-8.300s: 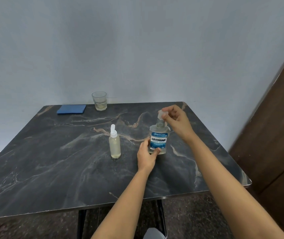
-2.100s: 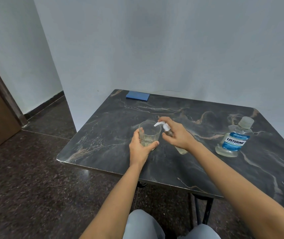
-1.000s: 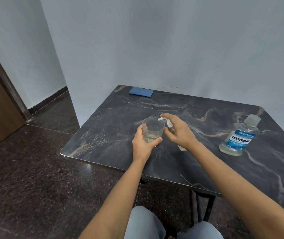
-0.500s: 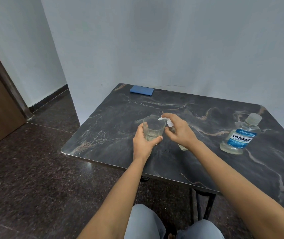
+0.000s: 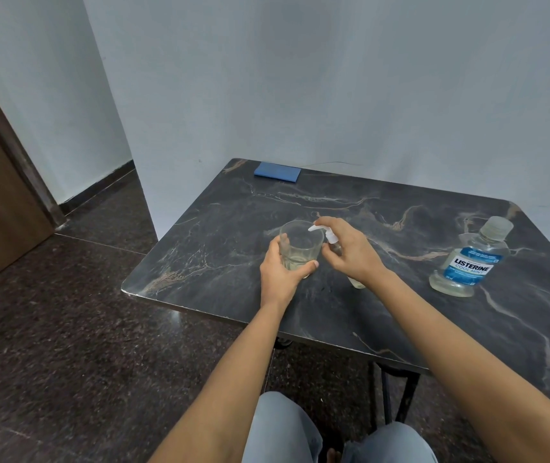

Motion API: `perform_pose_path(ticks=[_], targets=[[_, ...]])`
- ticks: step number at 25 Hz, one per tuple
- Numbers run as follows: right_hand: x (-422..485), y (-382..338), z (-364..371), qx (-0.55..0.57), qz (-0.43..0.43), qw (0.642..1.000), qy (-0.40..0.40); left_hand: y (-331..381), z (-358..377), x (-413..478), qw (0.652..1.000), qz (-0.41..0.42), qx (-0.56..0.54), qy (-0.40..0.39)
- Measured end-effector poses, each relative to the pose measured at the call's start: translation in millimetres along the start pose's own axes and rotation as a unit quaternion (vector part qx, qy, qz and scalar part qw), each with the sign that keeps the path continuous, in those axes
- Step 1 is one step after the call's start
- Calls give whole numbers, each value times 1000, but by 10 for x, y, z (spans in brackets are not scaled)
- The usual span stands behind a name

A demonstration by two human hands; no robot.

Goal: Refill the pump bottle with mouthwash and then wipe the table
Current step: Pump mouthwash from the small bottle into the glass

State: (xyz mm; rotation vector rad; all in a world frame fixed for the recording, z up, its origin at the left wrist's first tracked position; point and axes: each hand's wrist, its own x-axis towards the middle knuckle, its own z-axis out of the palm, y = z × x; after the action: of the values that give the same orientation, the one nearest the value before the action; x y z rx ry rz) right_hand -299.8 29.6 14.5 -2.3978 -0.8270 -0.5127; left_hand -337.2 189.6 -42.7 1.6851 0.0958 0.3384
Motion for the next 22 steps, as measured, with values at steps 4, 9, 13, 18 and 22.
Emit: perform_pose_path(ticks=[4,9,13,18,22], targets=[[-4,18,2,-2,-1,1000,1,3,2,0,1000,0,-1,0],[3,-2,35,-3,-7,1000,23,9,-4,-2,1000,-2,5,-3],[14,-3,39,-9,-9,1000,24,8,-2,-2,1000,-2,8,0],[26,24,35,0,7,1000,14,21,1,-7,1000,3,3,0],[-4,49,-47,50,40,997,45,19,12,-2,1000,3,3,4]])
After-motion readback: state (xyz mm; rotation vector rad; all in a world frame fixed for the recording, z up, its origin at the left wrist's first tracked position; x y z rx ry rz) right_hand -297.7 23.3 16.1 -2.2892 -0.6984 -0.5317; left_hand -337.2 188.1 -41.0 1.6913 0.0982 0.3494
